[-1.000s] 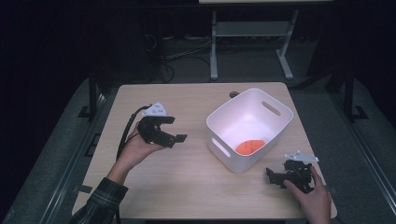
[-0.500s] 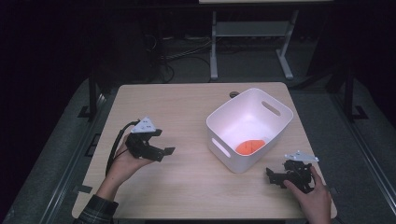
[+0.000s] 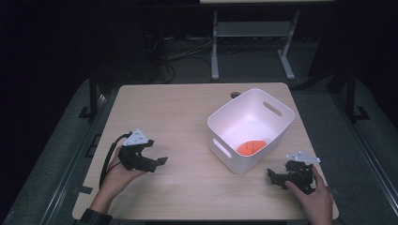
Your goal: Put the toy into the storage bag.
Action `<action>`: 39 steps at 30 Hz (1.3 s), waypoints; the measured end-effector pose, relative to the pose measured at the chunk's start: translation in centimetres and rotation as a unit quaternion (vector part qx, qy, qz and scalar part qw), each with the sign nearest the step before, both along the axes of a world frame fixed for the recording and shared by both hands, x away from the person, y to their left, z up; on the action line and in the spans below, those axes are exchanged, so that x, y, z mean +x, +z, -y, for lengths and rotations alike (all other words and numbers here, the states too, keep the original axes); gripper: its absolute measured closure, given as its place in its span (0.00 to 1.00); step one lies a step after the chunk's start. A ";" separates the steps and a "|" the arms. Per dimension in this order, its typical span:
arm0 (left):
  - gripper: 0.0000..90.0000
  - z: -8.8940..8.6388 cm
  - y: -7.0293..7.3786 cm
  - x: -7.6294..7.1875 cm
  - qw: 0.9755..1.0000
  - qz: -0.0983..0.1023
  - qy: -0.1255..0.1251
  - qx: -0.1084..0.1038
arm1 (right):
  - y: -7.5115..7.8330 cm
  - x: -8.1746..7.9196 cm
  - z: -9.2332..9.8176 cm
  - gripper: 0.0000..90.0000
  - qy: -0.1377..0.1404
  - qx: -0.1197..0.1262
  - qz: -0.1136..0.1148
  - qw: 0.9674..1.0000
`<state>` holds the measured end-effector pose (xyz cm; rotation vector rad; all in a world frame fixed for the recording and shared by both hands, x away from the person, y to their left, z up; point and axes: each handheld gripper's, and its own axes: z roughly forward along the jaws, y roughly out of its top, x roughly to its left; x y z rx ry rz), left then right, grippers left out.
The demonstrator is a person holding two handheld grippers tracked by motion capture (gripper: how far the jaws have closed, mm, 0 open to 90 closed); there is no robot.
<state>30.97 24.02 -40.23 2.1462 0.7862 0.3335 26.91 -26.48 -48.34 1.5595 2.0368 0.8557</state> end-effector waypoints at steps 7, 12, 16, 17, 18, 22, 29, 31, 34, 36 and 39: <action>0.14 -1.0 -1.6 -1.4 1.000 0.010 0.015 0.007 | 0.0 0.0 0.0 0.00 0.000 0.000 0.000 1.000; 0.14 -1.5 -2.7 -2.1 1.000 0.008 0.024 0.005 | 0.0 0.0 0.0 0.00 0.000 0.000 0.000 1.000; 0.14 -1.8 -3.5 -2.5 0.999 0.006 0.032 0.010 | 0.0 0.0 0.0 0.00 0.000 0.000 0.000 1.000; 0.14 -1.9 -3.7 -2.6 0.999 0.002 0.034 0.009 | 0.0 0.0 0.0 0.00 0.000 0.000 0.000 1.000; 0.14 -2.1 -4.1 -2.7 0.999 -0.002 0.034 0.013 | 0.0 0.0 0.0 0.00 0.000 0.000 0.000 1.000; 0.14 -2.5 -5.2 -3.1 0.999 -0.013 0.036 0.018 | 0.0 0.0 0.0 0.00 0.000 0.000 0.000 1.000; 0.14 -2.7 -6.5 -3.1 0.999 -0.020 0.033 0.036 | 0.0 0.0 0.0 0.00 0.000 0.000 0.000 1.000; 0.14 -2.6 -6.8 -3.1 0.999 -0.025 0.031 0.033 | 0.0 0.0 0.0 0.00 0.000 0.000 0.000 1.000; 0.14 -2.6 -7.1 -3.1 0.999 -0.018 0.023 0.040 | 0.0 0.0 0.0 0.00 0.000 0.000 0.000 1.000; 0.14 -2.7 -7.2 -3.2 0.999 -0.013 0.020 0.037 | 0.0 0.0 0.0 0.00 0.000 0.000 0.000 1.000; 0.14 -2.6 -7.3 -3.2 0.999 -0.012 0.018 0.038 | 0.0 0.0 0.0 0.00 0.000 0.000 0.000 1.000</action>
